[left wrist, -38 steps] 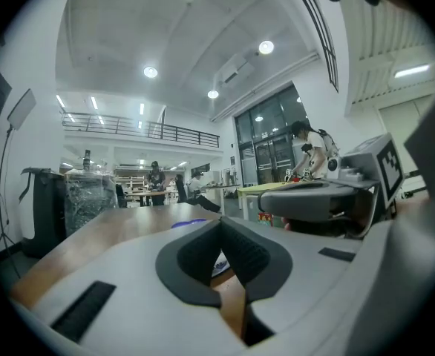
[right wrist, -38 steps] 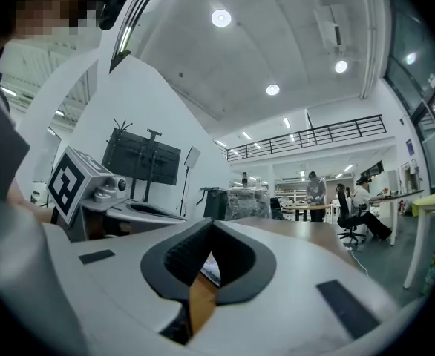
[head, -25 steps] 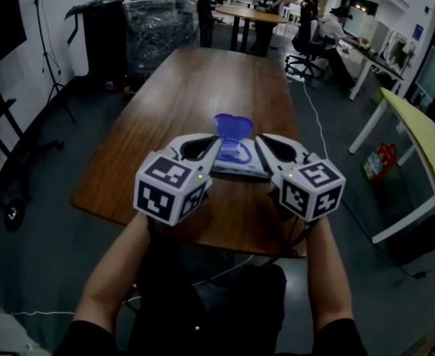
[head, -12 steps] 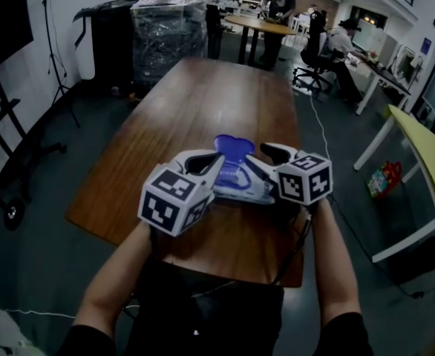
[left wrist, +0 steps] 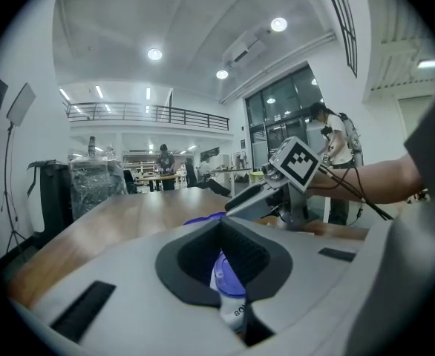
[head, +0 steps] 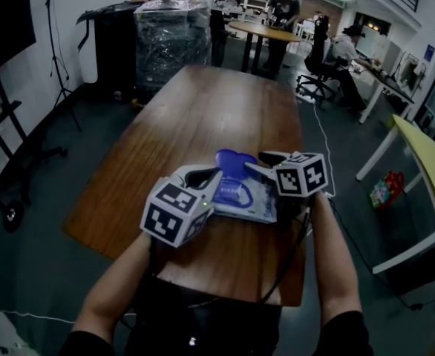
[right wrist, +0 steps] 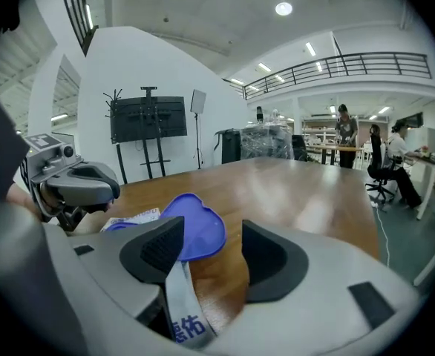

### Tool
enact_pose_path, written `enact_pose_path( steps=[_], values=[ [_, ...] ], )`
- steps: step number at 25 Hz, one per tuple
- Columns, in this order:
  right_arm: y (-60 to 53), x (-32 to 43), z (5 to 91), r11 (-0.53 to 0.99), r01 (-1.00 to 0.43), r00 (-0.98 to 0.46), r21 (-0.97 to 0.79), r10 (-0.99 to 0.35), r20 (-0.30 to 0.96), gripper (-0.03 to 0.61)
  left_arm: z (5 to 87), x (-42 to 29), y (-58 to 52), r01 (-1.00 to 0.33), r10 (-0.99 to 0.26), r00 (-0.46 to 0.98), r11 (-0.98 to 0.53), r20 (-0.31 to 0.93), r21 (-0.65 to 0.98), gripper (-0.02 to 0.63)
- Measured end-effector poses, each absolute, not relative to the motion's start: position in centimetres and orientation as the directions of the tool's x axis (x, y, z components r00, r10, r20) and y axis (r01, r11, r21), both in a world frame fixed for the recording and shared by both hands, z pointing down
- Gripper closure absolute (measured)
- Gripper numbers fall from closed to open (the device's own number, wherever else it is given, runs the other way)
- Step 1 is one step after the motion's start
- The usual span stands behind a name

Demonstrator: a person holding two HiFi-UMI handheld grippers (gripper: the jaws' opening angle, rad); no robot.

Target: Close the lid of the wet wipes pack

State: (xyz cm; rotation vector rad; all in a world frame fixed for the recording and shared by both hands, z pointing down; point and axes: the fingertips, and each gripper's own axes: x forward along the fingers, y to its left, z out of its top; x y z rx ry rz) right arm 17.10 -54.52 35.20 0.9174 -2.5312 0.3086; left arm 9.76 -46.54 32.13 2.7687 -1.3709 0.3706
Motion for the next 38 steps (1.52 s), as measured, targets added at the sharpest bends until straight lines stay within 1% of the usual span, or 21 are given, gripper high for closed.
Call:
enact_pose_path(
  steps=[3,6,14,19,23,31,33,38],
  values=[
    [-54.5,16.6,36.0,0.785,-0.612,-0.714,-0.097,-0.495,0.495,0.325,32.6,9.7,-46.9,-0.790,-0.781,0.578,-0.608,0.237,-0.075,0.607],
    [-53.5,15.9,35.4,0.825,-0.559,-0.746,-0.087,-0.454,0.487,0.325,32.6,9.6,-47.0,-0.792,-0.782,0.574,-0.606,0.243,-0.080,0.607],
    [-50.7,15.6,32.8,0.850,-0.524,-0.780,-0.050,-0.455,0.430,0.327,32.1,8.7,-46.1,-0.808,-0.801,0.558,-0.584,0.218,-0.074,0.607],
    [-47.5,15.2,32.5,0.863,-0.506,-0.780,-0.004,-0.456,0.428,0.327,30.8,8.3,-45.1,-0.817,-0.815,0.553,-0.571,0.170,-0.080,0.607],
    [-45.4,15.1,32.9,0.864,-0.503,-0.773,0.025,-0.463,0.433,0.327,30.4,8.8,-44.2,-0.817,-0.817,0.554,-0.571,0.161,-0.086,0.607],
    [-42.4,15.2,34.7,0.864,-0.490,-0.735,0.115,-0.481,0.478,0.339,32.1,10.3,-43.6,-0.812,-0.811,0.547,-0.574,0.207,-0.106,0.607],
    [-41.9,15.2,35.4,0.860,-0.492,-0.726,0.134,-0.491,0.482,0.362,33.0,10.6,-43.6,-0.810,-0.808,0.544,-0.576,0.228,-0.110,0.608],
    [-40.8,15.1,36.4,0.859,-0.489,-0.718,0.149,-0.494,0.491,0.368,35.0,10.9,-43.5,-0.808,-0.799,0.526,-0.576,0.291,-0.123,0.607]
  ],
)
